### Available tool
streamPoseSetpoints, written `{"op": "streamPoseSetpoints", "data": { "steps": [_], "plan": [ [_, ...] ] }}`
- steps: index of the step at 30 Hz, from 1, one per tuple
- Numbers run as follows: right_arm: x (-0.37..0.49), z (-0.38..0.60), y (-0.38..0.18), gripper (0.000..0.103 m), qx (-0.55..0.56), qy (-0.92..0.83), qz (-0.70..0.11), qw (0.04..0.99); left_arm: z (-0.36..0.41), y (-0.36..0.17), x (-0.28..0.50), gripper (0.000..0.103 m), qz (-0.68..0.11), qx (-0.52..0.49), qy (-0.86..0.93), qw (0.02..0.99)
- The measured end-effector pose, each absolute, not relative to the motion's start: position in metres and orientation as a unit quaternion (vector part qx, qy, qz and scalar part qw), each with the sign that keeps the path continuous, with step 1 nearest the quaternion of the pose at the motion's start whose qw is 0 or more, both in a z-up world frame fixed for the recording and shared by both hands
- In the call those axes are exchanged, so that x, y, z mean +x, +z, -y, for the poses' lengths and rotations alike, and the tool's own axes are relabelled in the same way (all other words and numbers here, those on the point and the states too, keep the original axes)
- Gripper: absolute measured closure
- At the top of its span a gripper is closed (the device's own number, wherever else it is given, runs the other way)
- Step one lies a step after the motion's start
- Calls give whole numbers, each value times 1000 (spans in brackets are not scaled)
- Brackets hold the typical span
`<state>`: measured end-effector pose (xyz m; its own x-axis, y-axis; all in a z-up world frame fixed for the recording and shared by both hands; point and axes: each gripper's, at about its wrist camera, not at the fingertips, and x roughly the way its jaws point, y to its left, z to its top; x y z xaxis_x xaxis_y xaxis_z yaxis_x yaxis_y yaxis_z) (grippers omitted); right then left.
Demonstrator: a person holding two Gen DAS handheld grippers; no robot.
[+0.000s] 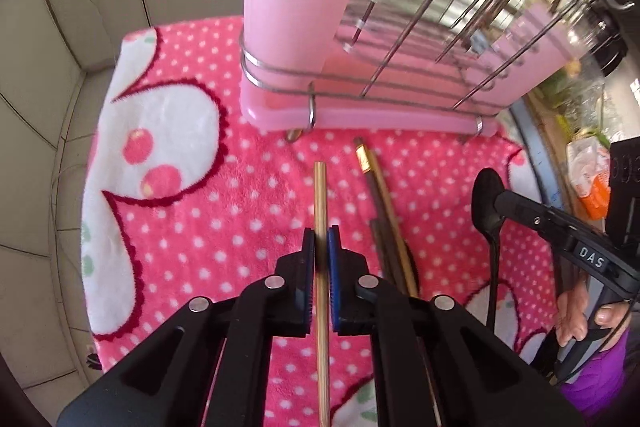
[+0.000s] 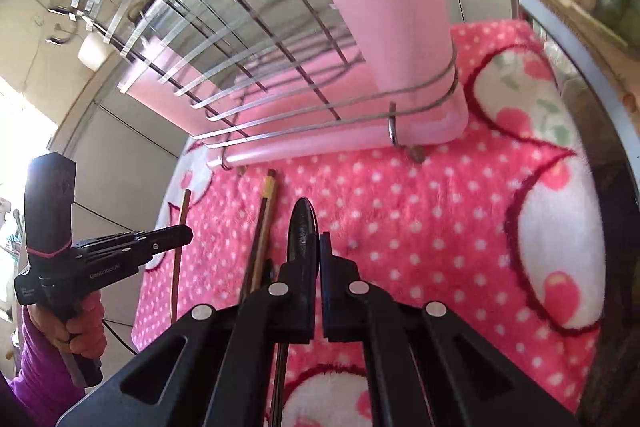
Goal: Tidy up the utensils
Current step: 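Lift the black spoon and wooden chopstick with both grippers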
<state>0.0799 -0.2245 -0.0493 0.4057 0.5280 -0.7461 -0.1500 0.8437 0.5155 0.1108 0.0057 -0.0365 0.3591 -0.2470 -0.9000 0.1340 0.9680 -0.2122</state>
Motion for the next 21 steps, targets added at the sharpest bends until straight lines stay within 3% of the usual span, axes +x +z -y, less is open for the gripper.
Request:
{"op": "streamPoseSetpoints", "data": {
  "steps": [21],
  "plan": [
    [40, 266, 65, 101, 173, 171, -306, 920, -45, 109, 52, 97, -311, -103, -107, 939]
  ]
}}
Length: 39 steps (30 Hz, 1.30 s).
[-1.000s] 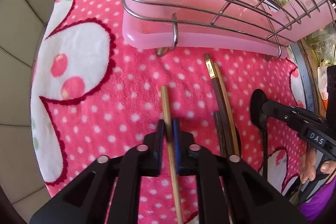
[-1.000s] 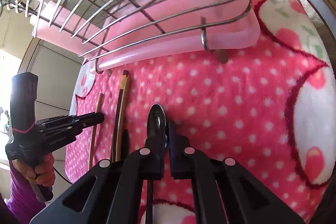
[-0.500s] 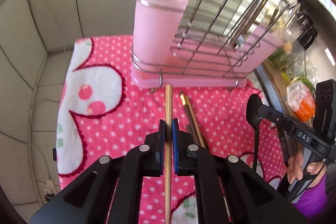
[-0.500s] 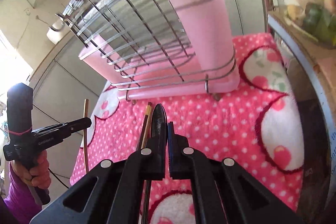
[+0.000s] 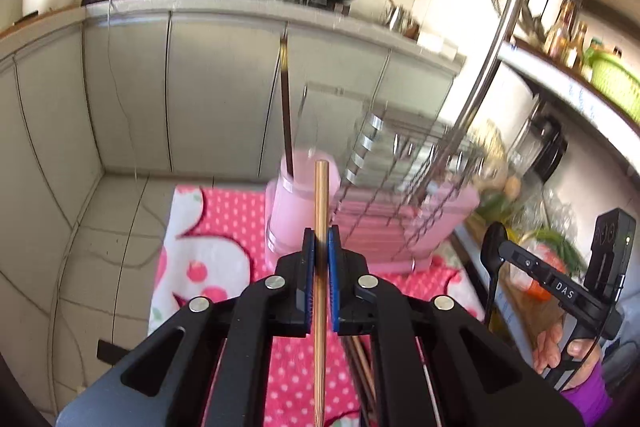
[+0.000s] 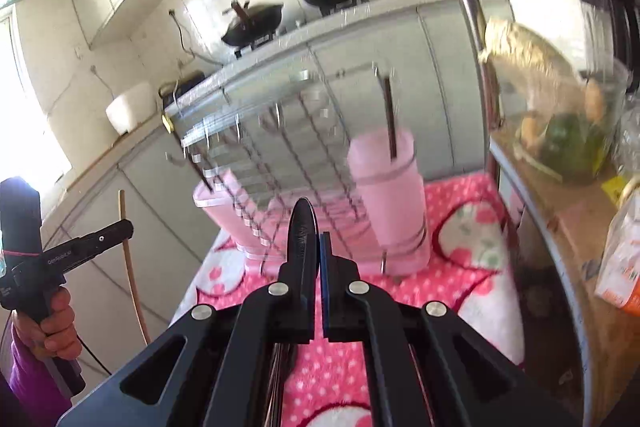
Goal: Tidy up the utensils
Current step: 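Lift the black spoon and wooden chopstick with both grippers, then carry both utensils over the pink cup and lower them toward it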
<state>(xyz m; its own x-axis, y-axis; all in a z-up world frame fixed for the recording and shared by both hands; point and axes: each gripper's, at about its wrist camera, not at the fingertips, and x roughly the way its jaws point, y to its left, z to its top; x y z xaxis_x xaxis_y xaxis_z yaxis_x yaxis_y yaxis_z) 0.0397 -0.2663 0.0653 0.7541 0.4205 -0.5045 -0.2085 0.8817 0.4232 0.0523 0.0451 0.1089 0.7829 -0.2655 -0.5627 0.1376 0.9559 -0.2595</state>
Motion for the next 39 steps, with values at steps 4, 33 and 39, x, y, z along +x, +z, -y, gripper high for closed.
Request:
{"op": "streamPoseSetpoints", "data": {
  "steps": [4, 33, 39],
  "plan": [
    [41, 277, 102, 102, 170, 157, -255, 939, -49, 144, 56, 97, -252, -119, -102, 955],
    [129, 291, 166, 101, 60, 18, -25, 998, -62, 190, 149, 97, -53, -146, -24, 988],
    [136, 289, 147, 101, 57, 18, -21, 998, -56, 171, 155, 97, -53, -125, -23, 990]
  ]
}}
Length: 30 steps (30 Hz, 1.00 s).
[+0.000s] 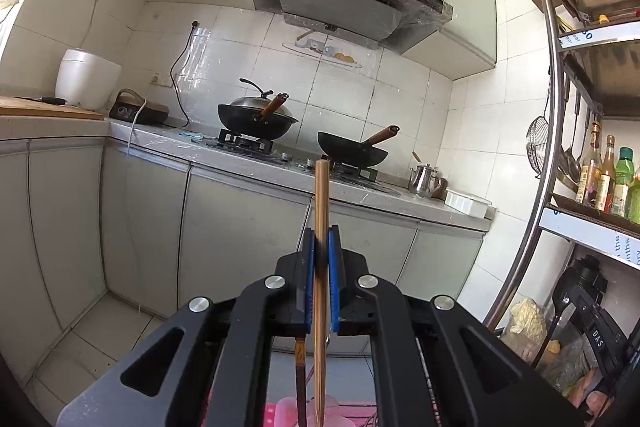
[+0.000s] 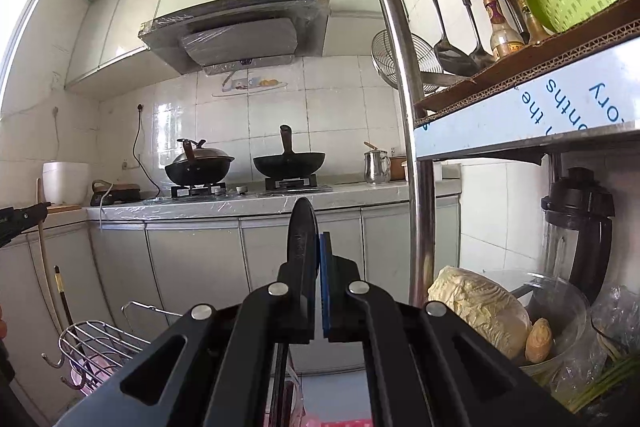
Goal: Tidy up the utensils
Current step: 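Carry both utensils over the pink cup and lower them toward it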
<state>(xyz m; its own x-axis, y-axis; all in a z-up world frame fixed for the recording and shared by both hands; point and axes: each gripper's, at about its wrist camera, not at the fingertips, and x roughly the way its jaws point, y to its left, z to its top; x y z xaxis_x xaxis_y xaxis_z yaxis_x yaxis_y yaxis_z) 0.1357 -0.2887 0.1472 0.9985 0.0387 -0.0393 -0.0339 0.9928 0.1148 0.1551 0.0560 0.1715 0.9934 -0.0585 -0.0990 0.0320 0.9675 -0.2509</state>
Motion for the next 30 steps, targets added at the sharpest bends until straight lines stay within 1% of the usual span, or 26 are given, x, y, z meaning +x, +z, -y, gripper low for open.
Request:
{"op": "streamPoseSetpoints", "data": {
  "steps": [5, 10, 16, 24, 30],
  "plan": [
    [132, 290, 130, 101, 75, 30, -50, 995, -52, 151, 153, 97, -75, -112, -32, 990],
    [124, 290, 110, 101, 84, 33, -93, 992, -55, 127, 144, 97, -113, -125, -45, 985],
    [120, 291, 89, 101, 90, 36, -125, 987, -54, 104, 142, 97, -150, -123, -48, 980],
    [124, 288, 75, 101, 97, 45, -168, 980, -51, 91, 145, 97, -173, -115, -53, 977],
    [125, 289, 75, 101, 100, 48, -177, 978, -54, 95, 145, 97, -185, -123, -61, 973]
  ]
}}
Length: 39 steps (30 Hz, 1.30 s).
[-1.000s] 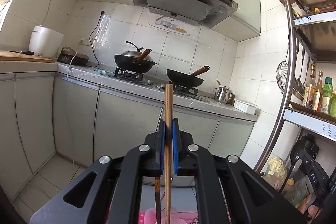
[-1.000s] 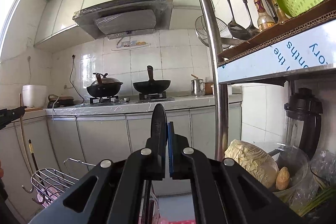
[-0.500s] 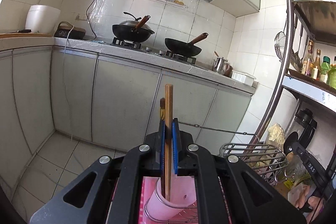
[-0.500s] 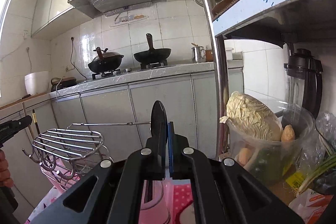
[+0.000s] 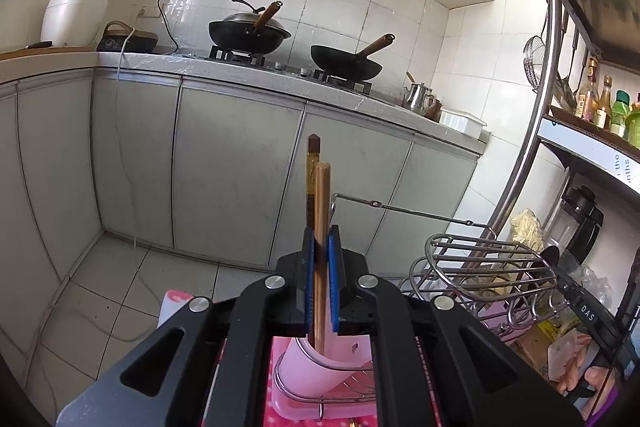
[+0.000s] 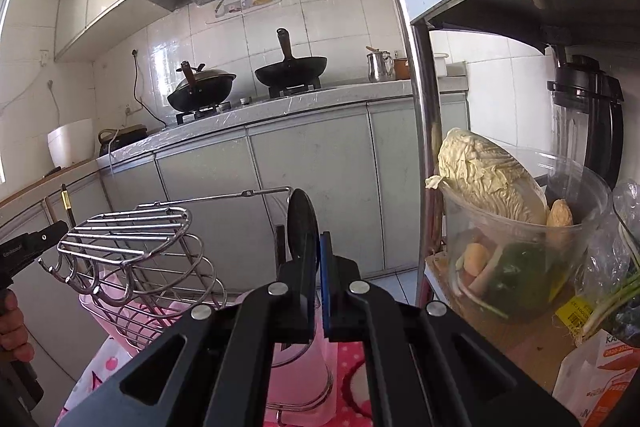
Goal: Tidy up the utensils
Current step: 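Carry both utensils over the pink cup and lower them toward it, then open both grippers to drop the spoon and chopstick into the pink cup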
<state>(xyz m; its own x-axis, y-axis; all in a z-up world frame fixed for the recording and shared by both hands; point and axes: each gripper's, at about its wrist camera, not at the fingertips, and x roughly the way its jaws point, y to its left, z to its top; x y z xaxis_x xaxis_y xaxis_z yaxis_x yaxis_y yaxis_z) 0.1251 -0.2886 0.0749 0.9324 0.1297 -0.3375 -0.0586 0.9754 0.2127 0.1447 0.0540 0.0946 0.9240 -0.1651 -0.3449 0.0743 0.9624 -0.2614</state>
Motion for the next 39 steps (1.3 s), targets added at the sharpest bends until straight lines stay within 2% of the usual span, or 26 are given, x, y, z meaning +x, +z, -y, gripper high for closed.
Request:
{"op": "streamPoseSetpoints", "data": {
  "steps": [7, 17, 20, 22, 24, 33, 39],
  "plan": [
    [128, 288, 87, 101, 95, 51, -181, 977, -61, 107, 150, 97, -192, -129, -64, 971],
    [135, 279, 79, 100, 90, 66, -215, 970, -52, 90, 159, 96, -231, -118, -63, 964],
    [137, 281, 78, 93, 96, 70, -222, 968, -54, 93, 158, 87, -236, -117, -63, 963],
    [135, 282, 80, 77, 99, 73, -221, 967, -58, 96, 155, 74, -234, -124, -62, 962],
    [131, 283, 83, 72, 102, 74, -215, 968, -61, 98, 152, 69, -234, -132, -63, 961],
    [102, 280, 94, 69, 108, 84, -218, 966, -67, 106, 121, 67, -236, -134, -56, 961],
    [66, 274, 85, 69, 128, 103, -236, 958, -67, 90, 90, 67, -264, -135, -62, 953]
  ]
}}
